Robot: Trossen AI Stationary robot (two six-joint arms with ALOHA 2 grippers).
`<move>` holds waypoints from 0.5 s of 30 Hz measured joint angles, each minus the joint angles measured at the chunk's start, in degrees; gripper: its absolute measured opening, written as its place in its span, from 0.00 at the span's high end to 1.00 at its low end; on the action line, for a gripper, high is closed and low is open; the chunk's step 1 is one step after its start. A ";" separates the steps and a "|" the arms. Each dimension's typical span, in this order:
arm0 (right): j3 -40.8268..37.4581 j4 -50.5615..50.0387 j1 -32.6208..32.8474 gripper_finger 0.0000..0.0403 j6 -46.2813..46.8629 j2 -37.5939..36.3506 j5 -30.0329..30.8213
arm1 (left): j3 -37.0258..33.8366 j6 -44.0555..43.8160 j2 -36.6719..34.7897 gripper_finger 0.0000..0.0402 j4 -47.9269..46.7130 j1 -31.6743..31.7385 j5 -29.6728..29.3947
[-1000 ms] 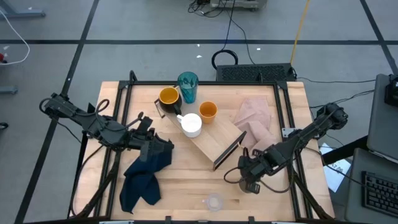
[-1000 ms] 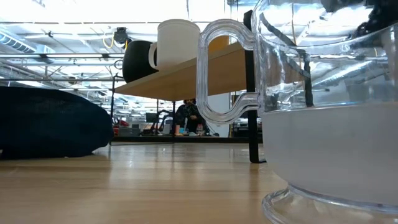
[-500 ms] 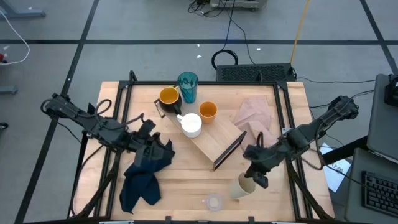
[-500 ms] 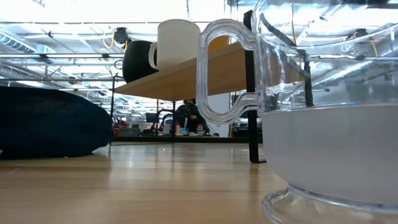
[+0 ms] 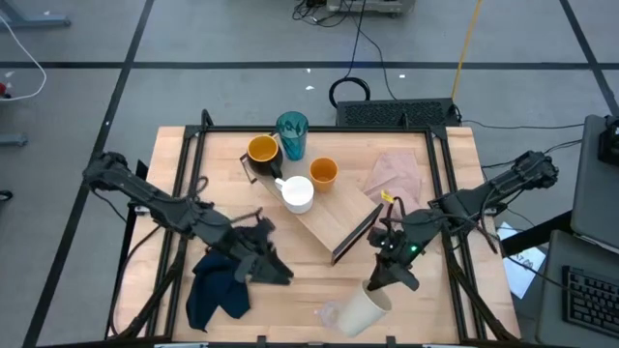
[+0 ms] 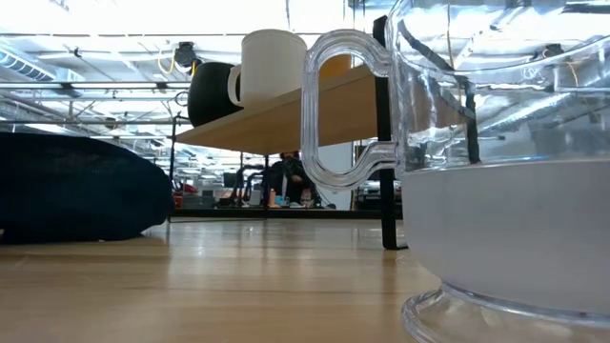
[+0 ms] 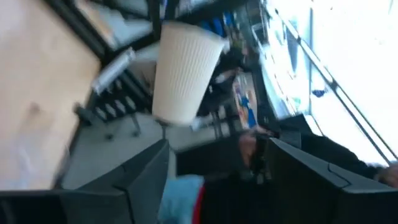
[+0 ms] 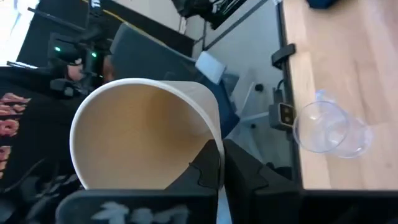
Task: Stack small to large cups/mugs on shelf
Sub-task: Put the gray cup on the shelf
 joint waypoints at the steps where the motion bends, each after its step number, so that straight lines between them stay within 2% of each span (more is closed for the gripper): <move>1: 0.00 0.31 -0.32 1.00 0.12 0.42 -0.45 | -0.02 -0.76 1.03 0.31 1.05 -0.03 1.32; 5: 0.00 3.32 -1.79 1.00 0.44 2.68 -4.87 | -0.04 -3.12 4.86 0.28 5.33 -0.55 3.00; 10: 0.00 15.02 -3.15 1.00 4.21 6.89 -10.24 | -0.04 -2.91 7.65 0.30 10.27 -0.95 2.17; 15: 0.00 24.15 -4.55 1.00 7.91 11.33 -14.06 | -0.04 -1.31 8.20 0.32 10.21 -1.05 0.24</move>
